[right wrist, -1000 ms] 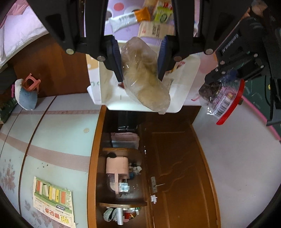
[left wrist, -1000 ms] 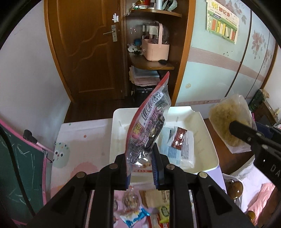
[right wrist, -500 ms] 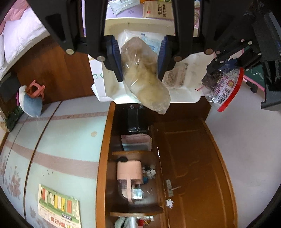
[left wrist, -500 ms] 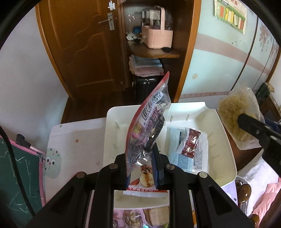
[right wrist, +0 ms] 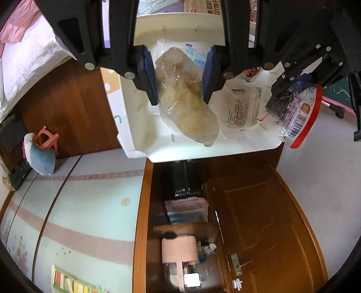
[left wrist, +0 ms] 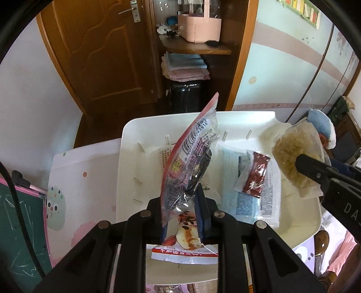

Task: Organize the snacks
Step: 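Carry both bags over the white tray and open both tools to drop them, then withdraw both tools from the tray back over the snack pile, then grasp the clear nut bag with left tool while right tool grasps clear cracker bag, then carry both bags over the white tray and open both tools to release them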

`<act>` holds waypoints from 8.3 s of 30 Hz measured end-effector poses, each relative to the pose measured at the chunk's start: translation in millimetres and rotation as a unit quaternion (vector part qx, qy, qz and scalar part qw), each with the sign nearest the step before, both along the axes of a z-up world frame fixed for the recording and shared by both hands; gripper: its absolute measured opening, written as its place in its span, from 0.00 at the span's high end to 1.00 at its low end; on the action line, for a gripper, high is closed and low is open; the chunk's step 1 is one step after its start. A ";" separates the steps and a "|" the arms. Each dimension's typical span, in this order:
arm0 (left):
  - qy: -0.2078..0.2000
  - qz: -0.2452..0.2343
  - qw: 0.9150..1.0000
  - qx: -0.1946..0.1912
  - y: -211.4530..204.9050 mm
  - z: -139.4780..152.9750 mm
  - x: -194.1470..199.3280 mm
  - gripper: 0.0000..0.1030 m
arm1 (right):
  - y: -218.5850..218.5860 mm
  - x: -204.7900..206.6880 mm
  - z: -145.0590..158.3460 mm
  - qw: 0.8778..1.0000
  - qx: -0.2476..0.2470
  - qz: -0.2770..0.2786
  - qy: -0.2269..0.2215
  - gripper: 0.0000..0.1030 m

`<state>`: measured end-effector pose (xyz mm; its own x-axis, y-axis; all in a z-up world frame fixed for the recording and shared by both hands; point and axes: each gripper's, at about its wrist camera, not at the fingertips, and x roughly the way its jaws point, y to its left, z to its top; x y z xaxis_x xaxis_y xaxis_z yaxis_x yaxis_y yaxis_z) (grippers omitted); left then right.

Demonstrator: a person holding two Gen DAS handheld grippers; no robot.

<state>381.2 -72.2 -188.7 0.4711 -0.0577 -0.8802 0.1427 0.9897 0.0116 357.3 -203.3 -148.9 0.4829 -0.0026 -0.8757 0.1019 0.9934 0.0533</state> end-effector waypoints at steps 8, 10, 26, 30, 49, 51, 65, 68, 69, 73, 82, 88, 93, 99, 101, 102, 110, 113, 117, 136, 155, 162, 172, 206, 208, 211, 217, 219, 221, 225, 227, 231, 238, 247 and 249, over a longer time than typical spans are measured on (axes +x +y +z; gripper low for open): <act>-0.008 0.000 1.000 0.022 7.4 -6.6 -0.3 0.11 | 6.3 8.3 -19.6 0.999 0.014 -0.009 0.027 0.58; -0.003 -0.007 1.000 0.026 7.2 -6.5 -1.2 0.11 | 5.4 6.6 -20.2 0.999 0.024 -0.016 0.024 0.46; -0.011 0.012 1.000 0.014 19.2 14.9 -17.4 0.11 | 15.7 -8.3 -6.4 1.000 0.024 -0.011 0.012 0.37; -0.015 0.014 1.000 0.014 21.0 21.7 -24.9 0.11 | 16.9 -15.0 0.2 1.000 0.023 -0.009 0.009 0.37; -0.047 0.035 0.998 -0.002 38.7 69.5 -86.9 0.11 | 29.5 -68.3 44.2 0.999 0.016 0.021 -0.020 0.37; -0.052 0.037 0.998 -0.002 40.3 74.2 -95.5 0.11 | 30.6 -76.7 49.7 0.999 0.016 0.024 -0.025 0.37; -0.094 0.046 0.994 -0.011 69.2 112.6 -161.1 0.11 | 40.5 -145.0 79.7 0.996 0.006 0.054 -0.065 0.37; -0.101 0.051 0.994 -0.009 80.9 115.9 -177.1 0.11 | 42.5 -160.8 79.6 0.995 0.011 0.065 -0.069 0.37; -0.103 0.052 0.993 -0.008 85.0 116.1 -182.8 0.11 | 43.7 -166.0 78.8 0.995 0.009 0.070 -0.070 0.37; -0.103 0.060 0.993 -0.007 101.9 111.9 -204.1 0.11 | 49.1 -186.0 71.1 0.993 0.005 0.094 -0.070 0.37; -0.055 0.098 0.994 0.000 140.2 63.2 -229.0 0.11 | 55.1 -222.1 18.7 0.992 0.005 0.121 -0.021 0.37; -0.014 0.110 0.994 0.010 150.0 17.0 -227.2 0.11 | 47.2 -233.1 -27.2 0.994 0.013 0.110 0.024 0.37; 0.015 0.112 0.994 0.010 151.4 -14.6 -216.7 0.11 | 43.9 -243.2 -65.6 0.991 0.044 0.104 0.066 0.37; 0.045 0.110 0.993 0.009 149.5 -47.9 -197.1 0.11 | 51.8 -245.5 -110.4 0.987 0.056 0.096 0.112 0.37; 0.053 0.109 0.993 0.006 149.0 -55.0 -190.9 0.11 | 56.8 -244.6 -119.9 0.987 0.048 0.097 0.117 0.37; 0.055 0.108 0.993 0.005 147.8 -58.2 -188.4 0.11 | 59.8 -244.1 -124.1 0.987 0.043 0.098 0.119 0.35; 0.085 0.105 0.991 0.002 137.2 -89.4 -159.8 0.11 | 73.7 -233.8 -135.4 0.988 0.019 0.101 0.116 0.16; 0.100 0.105 0.989 0.001 134.1 -102.9 -151.7 0.11 | 71.8 -228.9 -139.1 0.988 0.024 0.095 0.118 0.14; 0.115 0.102 0.988 -0.006 131.3 -115.5 -144.7 0.11 | 68.5 -221.0 -146.4 0.987 0.034 0.089 0.132 0.11; 0.116 0.044 0.992 -0.011 104.3 -116.8 -139.6 0.63 | 91.3 -210.1 -152.6 0.983 0.021 0.116 0.138 0.22; 0.083 0.067 0.994 -0.024 107.4 -24.5 -226.6 0.64 | 55.5 -247.7 -70.8 0.985 0.060 0.134 0.090 0.23; 0.046 0.043 0.997 -0.047 88.0 30.6 -237.8 0.64 | 42.2 -243.0 -1.0 0.988 0.063 0.137 0.016 0.23; -0.018 0.010 0.998 -0.058 56.3 100.1 -222.4 0.64 | 25.8 -210.2 85.5 0.987 0.047 0.132 -0.078 0.23; -0.038 -0.009 0.999 -0.027 7.0 59.0 -38.3 0.63 | 9.6 -24.8 41.3 0.998 0.009 0.017 -0.056 0.23; -0.034 -0.009 0.999 -0.026 6.6 52.4 -35.2 0.63 | 9.2 -21.5 34.0 0.999 0.009 0.014 -0.048 0.23; -0.028 -0.010 0.999 -0.025 5.9 45.1 -28.7 0.63 | 8.8 -14.9 26.3 0.999 0.007 0.010 -0.041 0.23; -0.019 -0.013 0.999 -0.022 5.0 32.4 -20.9 0.63 | 9.9 -4.3 12.2 1.000 0.007 0.001 -0.028 0.22; -0.017 -0.011 1.000 -0.022 5.0 30.1 -19.5 0.63 | 8.7 -0.8 7.8 1.000 0.010 -0.001 -0.022 0.22; -0.022 -0.010 0.999 -0.022 5.0 28.9 -19.7 0.60 | 6.7 2.2 3.3 1.000 0.018 -0.004 -0.016 0.22; -0.039 -0.008 0.999 -0.016 6.4 31.2 -23.1 0.15 | 1.3 6.1 -5.9 0.999 0.027 -0.017 -0.009 0.21; -0.041 -0.011 0.999 -0.013 6.7 31.3 -23.8 0.14 | 1.6 4.9 -6.6 0.999 0.021 -0.017 -0.017 0.20; -0.025 -0.006 1.000 -0.015 8.8 27.2 -23.5 0.14 | 2.2 2.3 -2.7 0.999 0.010 -0.020 -0.034 0.10; -0.028 -0.001 0.999 -0.017 10.7 32.3 -28.0 0.14 | 2.0 -2.2 1.3 0.999 0.010 -0.015 -0.038 0.09; -0.030 0.005 0.999 -0.017 12.0 42.4 -40.1 0.14 | 3.3 -13.4 9.6 0.999 0.013 -0.008 -0.041 0.09; -0.032 0.007 0.999 -0.015 12.7 45.9 -45.2 0.14 | 4.7 -17.7 13.5 0.999 0.010 -0.005 -0.044 0.09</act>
<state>335.9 -59.4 -142.8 0.5280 -0.0772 -0.8457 0.1289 0.9916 -0.0101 339.6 -198.7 -135.5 0.5575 0.0093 -0.8301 0.1058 0.9910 0.0821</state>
